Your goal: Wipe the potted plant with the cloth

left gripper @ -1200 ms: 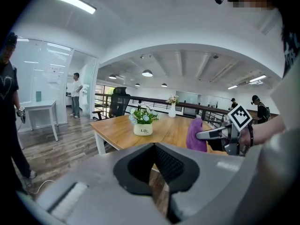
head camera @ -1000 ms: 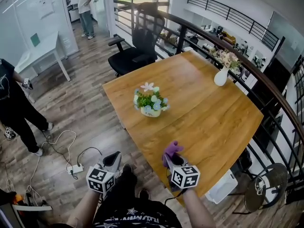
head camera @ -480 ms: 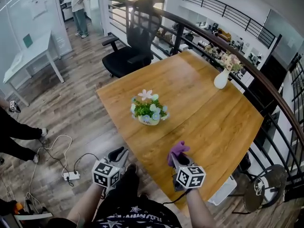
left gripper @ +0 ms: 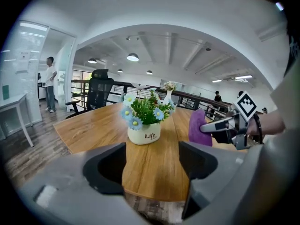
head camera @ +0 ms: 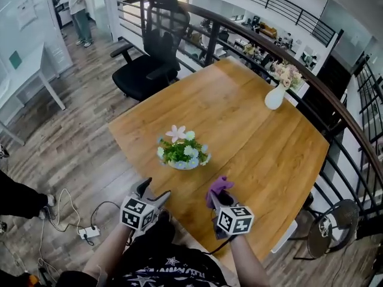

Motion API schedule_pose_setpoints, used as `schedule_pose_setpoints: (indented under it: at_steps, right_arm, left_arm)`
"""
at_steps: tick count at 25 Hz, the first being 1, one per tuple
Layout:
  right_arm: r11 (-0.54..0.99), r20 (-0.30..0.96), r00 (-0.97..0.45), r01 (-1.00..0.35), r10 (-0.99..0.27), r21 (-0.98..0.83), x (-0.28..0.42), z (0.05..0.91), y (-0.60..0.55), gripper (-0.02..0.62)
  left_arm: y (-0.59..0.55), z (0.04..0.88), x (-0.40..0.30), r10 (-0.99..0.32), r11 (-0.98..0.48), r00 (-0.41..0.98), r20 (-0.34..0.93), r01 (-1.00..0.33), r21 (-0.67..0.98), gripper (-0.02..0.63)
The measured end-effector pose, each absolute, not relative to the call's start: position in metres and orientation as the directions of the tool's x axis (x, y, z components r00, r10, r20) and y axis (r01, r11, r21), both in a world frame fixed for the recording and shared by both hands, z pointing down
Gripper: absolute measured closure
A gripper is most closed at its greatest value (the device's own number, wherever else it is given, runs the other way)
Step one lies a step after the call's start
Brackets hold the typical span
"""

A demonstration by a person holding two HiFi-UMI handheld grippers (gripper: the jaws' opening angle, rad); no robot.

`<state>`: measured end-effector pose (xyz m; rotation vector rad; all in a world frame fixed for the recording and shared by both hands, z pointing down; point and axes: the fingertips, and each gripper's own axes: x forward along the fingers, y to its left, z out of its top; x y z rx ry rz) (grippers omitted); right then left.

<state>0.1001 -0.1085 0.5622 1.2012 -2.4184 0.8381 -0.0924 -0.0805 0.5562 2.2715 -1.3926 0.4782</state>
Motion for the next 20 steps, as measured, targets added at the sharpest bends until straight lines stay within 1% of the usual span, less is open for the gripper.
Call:
schedule_pose_setpoints:
  at_steps: [6,15,18,20]
  right_arm:
    - [0.429,0.55,-0.552,-0.834,-0.627,-0.348,0.097,0.572,-0.131,0.503]
    - [0.362,0.602,-0.505,-0.863,-0.618,-0.353,0.09,0.588,-0.153,0.503]
    - [0.347,0.614,-0.492,-0.871,-0.617,-0.349,0.085,0.592,-0.16,0.503]
    - [0.338,0.624,-0.483,-0.876,-0.614,-0.344,0.085,0.593,-0.162,0.503]
  left_arm:
    - [-0.121,0.588,-0.09,-0.699,-0.47,0.47,0.54,-0.87,0.149,0.174]
    - [-0.172,0.613,-0.08,-0.635,-0.572,0.519,0.573,-0.814,0.103,0.166]
    - [-0.191,0.613,-0.08,-0.643,-0.605,0.53,0.552,-0.794,0.058,0.166]
    - [-0.199,0.612,-0.076,-0.638,-0.64,0.55,0.538,-0.768,0.026,0.148]
